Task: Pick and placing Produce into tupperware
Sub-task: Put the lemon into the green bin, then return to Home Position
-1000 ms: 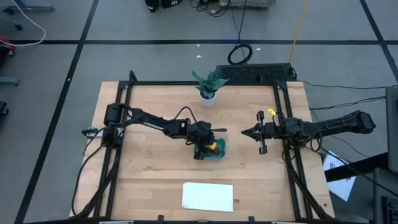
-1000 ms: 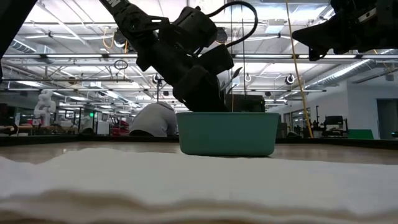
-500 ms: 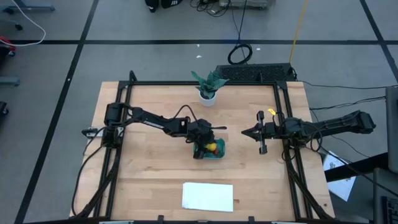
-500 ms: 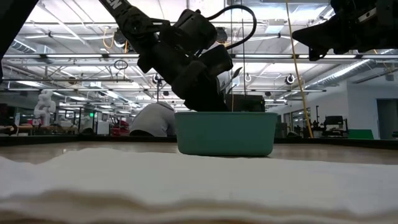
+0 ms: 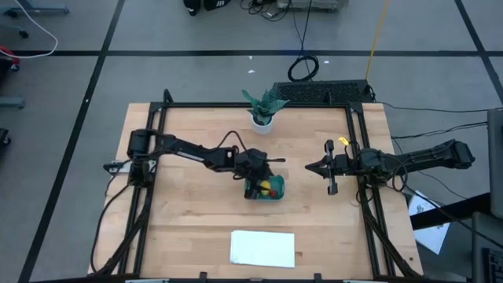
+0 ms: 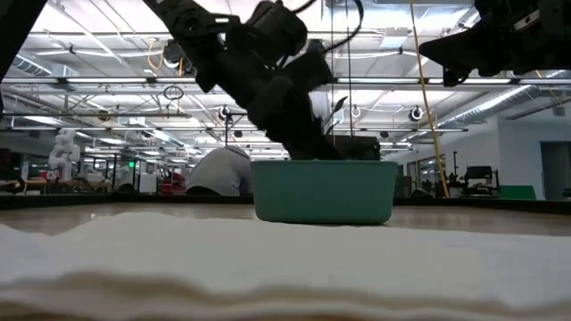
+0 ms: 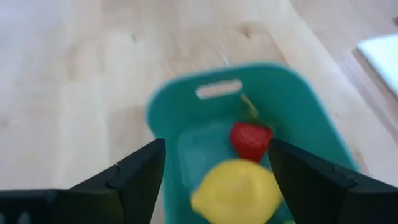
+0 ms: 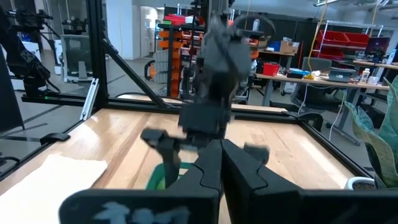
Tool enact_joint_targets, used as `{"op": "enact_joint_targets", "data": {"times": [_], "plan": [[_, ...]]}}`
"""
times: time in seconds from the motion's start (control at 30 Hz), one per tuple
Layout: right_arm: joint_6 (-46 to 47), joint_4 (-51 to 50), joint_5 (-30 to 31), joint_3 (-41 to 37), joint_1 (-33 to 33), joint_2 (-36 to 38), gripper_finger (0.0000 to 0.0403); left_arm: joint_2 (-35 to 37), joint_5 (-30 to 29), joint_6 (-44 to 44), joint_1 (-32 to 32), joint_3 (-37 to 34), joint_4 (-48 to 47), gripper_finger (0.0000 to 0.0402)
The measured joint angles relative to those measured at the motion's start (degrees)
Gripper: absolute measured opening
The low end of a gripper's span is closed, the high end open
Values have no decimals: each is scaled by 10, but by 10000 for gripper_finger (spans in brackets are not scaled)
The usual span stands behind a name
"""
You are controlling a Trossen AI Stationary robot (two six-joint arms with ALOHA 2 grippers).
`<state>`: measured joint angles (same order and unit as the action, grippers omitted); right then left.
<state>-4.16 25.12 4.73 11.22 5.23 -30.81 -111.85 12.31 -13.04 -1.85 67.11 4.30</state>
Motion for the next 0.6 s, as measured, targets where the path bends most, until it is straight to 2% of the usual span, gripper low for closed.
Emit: {"op": "enact_joint_targets", "data": {"times": [0.23,0.3,0.43,0.6], "plan": [[0,-1,0,0,0,0,0,63,-5,-12,0,1,-23,288],[0,-1,0,0,0,0,0,76,-5,-9,0,1,-31,277],[0,-1,0,0,0,0,0,90,-5,-9,0,1,-46,221],[0,-1,0,0,0,0,0,89,-6,-14,0,1,-71,112]]}}
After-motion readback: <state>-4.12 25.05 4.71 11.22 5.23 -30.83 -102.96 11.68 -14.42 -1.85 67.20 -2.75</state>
